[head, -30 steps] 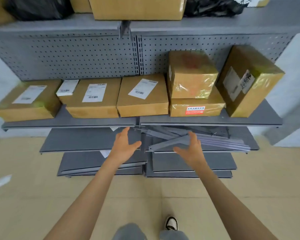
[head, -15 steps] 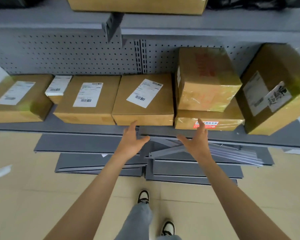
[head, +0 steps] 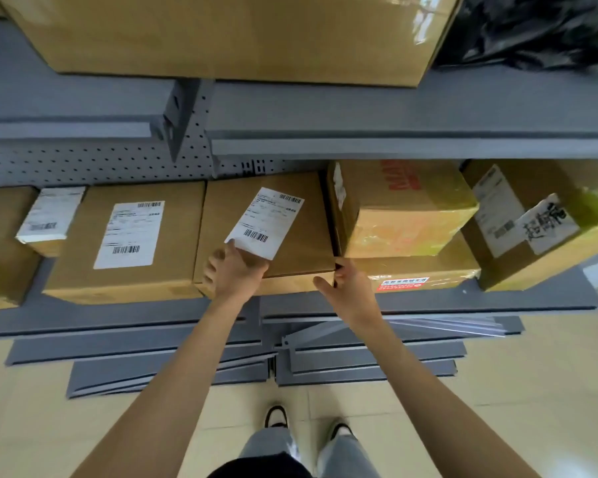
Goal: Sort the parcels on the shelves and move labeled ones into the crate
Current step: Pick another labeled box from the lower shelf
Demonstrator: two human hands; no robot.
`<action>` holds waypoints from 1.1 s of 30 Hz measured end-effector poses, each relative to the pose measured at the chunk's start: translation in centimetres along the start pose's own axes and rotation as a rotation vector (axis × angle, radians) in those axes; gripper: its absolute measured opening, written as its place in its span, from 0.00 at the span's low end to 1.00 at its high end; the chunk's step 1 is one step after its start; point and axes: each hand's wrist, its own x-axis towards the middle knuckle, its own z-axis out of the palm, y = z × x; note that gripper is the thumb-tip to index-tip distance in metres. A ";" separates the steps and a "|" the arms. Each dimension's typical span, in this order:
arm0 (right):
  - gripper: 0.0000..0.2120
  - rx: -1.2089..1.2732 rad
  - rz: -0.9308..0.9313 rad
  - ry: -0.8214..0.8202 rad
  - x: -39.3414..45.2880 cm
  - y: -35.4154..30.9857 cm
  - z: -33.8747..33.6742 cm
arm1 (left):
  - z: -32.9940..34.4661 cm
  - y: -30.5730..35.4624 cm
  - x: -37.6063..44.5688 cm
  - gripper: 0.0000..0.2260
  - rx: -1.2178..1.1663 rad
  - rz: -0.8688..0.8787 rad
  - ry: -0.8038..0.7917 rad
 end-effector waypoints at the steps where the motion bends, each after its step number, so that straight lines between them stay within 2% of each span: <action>1: 0.24 -0.024 0.007 0.034 0.2 -0.4 0.4 | -0.4 -0.7 0.5 0.34 0.006 -0.037 0.008; 4: 0.23 -0.164 0.070 0.038 0.6 -1.0 1.1 | -1.6 -2.4 1.3 0.34 -0.038 -0.153 0.016; 8: 0.21 -0.305 0.105 -0.050 1.4 -1.4 0.5 | -1.7 -3.1 1.5 0.35 -0.094 -0.172 0.061; 13: 0.16 -0.101 0.100 -0.005 1.7 -1.0 0.0 | -3.1 -4.1 2.3 0.36 -0.330 -0.227 0.110; 16: 0.23 -0.019 0.100 0.062 0.7 -0.7 0.0 | -3.9 -4.5 2.2 0.37 -0.450 -0.237 0.088; 20: 0.25 0.062 0.076 0.088 0.1 -0.9 0.2 | -4.5 -4.6 1.2 0.34 -0.529 -0.238 0.044; 25: 0.21 0.180 0.089 0.111 -0.3 -0.8 0.0 | -5.2 -4.8 -0.4 0.33 -0.583 -0.193 -0.021; 28: 0.19 0.225 0.061 0.156 -1.3 -0.2 -0.3 | -6.1 -5.5 -1.5 0.29 -0.653 -0.118 -0.048; 33: 0.20 0.335 0.053 0.212 -3.6 0.0 0.0 | -8.0 -5.3 -2.2 0.32 -0.725 -0.022 -0.002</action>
